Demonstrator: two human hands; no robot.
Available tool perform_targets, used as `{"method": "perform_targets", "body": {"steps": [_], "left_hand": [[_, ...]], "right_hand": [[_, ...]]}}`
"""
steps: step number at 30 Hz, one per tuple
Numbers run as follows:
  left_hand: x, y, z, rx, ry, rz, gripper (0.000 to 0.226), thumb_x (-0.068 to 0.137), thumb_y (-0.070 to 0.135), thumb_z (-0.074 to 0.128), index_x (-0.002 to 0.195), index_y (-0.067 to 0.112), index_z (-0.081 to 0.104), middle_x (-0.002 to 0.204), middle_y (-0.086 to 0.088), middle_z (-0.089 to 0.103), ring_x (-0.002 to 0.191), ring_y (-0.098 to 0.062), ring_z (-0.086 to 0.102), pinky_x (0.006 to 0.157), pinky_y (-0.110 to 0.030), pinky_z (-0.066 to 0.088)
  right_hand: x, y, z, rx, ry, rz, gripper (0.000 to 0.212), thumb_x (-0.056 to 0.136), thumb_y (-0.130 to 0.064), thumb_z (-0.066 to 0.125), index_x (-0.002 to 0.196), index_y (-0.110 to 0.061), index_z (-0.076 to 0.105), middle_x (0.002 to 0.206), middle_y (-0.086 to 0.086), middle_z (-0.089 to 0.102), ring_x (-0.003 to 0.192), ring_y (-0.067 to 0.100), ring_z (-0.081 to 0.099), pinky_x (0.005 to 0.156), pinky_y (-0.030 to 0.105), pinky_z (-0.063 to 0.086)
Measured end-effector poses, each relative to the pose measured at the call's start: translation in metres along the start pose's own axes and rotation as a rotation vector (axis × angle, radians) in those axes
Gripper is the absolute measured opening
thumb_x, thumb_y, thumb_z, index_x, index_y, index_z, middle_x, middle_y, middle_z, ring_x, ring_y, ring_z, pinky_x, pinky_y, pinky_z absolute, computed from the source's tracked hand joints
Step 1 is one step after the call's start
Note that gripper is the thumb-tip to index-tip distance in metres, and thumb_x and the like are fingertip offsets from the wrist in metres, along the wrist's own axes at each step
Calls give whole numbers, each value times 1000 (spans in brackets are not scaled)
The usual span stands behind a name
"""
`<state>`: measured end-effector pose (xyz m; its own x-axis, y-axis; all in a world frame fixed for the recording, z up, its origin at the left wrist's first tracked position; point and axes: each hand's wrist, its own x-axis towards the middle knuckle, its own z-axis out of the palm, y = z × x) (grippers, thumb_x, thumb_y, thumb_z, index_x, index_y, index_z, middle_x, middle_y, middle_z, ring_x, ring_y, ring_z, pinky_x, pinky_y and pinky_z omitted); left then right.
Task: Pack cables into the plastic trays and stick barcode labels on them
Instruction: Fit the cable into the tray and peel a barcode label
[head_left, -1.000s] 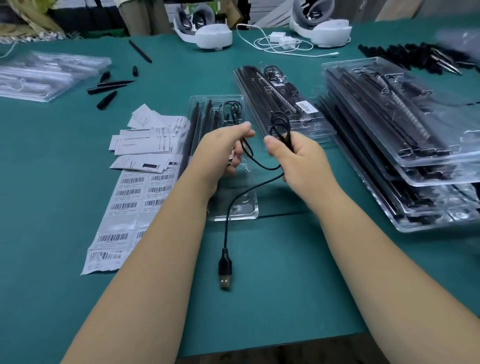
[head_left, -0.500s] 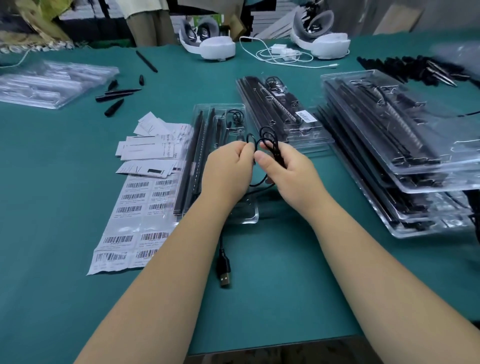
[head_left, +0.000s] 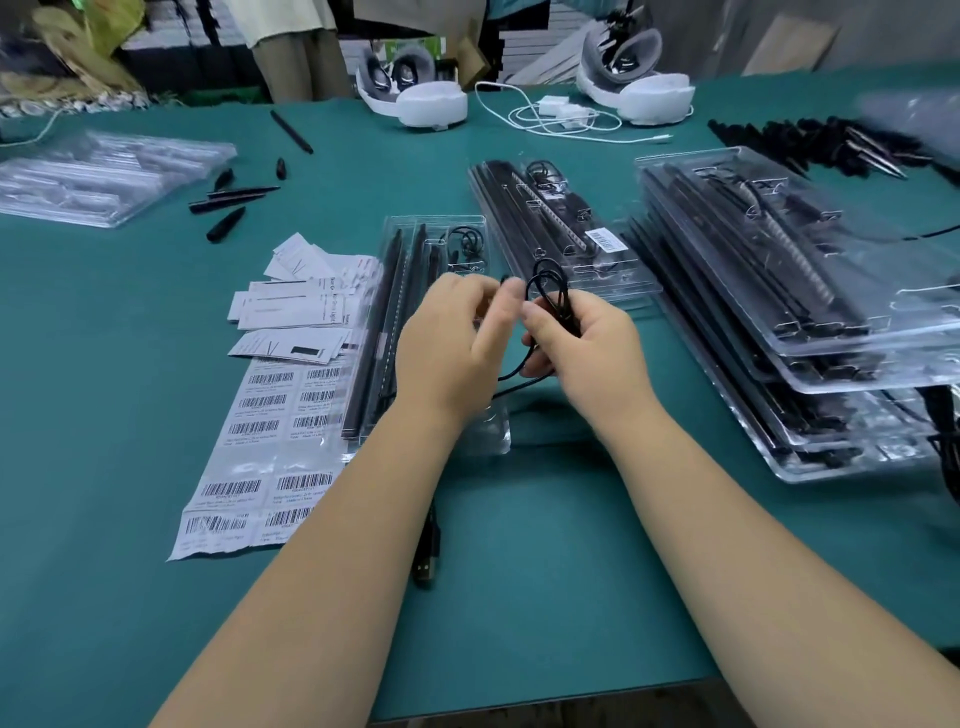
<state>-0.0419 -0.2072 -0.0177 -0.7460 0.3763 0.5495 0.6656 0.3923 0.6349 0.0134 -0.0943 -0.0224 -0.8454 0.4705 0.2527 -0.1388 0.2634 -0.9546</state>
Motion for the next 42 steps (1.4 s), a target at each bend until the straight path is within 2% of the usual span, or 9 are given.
{"method": "perform_targets", "body": {"steps": [4, 7, 10, 14, 20, 26, 32, 38, 42], "left_hand": [[4, -4, 5, 200, -77, -46, 54, 103, 42, 27, 66, 13, 55, 71, -3, 55, 69, -19, 50, 60, -36, 37], [8, -9, 8, 135, -83, -91, 57, 104, 37, 27, 65, 5, 52, 65, -7, 54, 62, -23, 48, 57, -38, 33], [9, -10, 9, 79, -134, -94, 54, 105, 37, 27, 58, 12, 40, 55, 2, 41, 55, -17, 38, 52, -35, 25], [7, -9, 10, -65, -185, -79, 54, 98, 47, 26, 50, 32, 47, 50, 14, 50, 54, 1, 44, 54, -23, 30], [9, -12, 12, -32, -184, -87, 54, 92, 54, 26, 50, 22, 39, 49, 9, 42, 52, -9, 40, 52, -28, 26], [19, -22, 4, -357, -270, -358, 55, 100, 51, 30, 67, 27, 67, 58, 8, 62, 48, -3, 47, 50, -13, 37], [19, -17, 6, -414, -282, -425, 53, 100, 51, 31, 71, 24, 66, 63, 4, 68, 46, -8, 48, 46, -19, 39], [16, -15, 6, -359, -271, -301, 52, 103, 42, 29, 76, 19, 67, 55, 11, 64, 44, 1, 45, 47, -14, 36], [15, -15, 8, -228, -324, -245, 58, 103, 43, 30, 65, 12, 62, 51, 8, 57, 46, -3, 43, 52, -22, 35]], "right_hand": [[-1, 0, 0, 19, -19, 12, 16, 89, -18, 60, 78, -30, 63, 67, -12, 65, 60, 12, 64, 68, 34, 58], [-1, 2, 2, 31, -41, 2, 24, 89, -13, 59, 85, -36, 62, 73, -11, 64, 65, 10, 65, 72, 31, 58], [0, 4, 2, 126, -54, 51, 23, 85, -7, 66, 84, -30, 64, 71, -9, 60, 69, 10, 62, 70, 27, 58], [1, 4, 1, 225, -89, 124, 21, 80, 2, 70, 85, -17, 64, 74, -4, 60, 67, 7, 61, 69, 27, 58], [3, 2, 3, 490, -8, 244, 14, 85, 0, 64, 76, -9, 60, 62, -3, 59, 59, 6, 59, 70, 31, 59], [9, 0, -7, 684, -27, 327, 13, 88, 1, 60, 79, -9, 59, 67, 1, 60, 61, 10, 62, 60, 27, 57], [7, 3, -4, 455, -45, 307, 14, 84, -1, 66, 76, -11, 59, 75, 5, 61, 78, 25, 65, 56, 24, 54], [3, 2, 2, 124, -18, 156, 18, 81, -13, 71, 70, -21, 60, 55, -15, 60, 54, 0, 53, 49, 19, 46], [2, 4, 4, 5, 0, 122, 21, 79, -24, 74, 70, -24, 56, 52, -16, 53, 47, -1, 43, 52, 18, 37]]}}
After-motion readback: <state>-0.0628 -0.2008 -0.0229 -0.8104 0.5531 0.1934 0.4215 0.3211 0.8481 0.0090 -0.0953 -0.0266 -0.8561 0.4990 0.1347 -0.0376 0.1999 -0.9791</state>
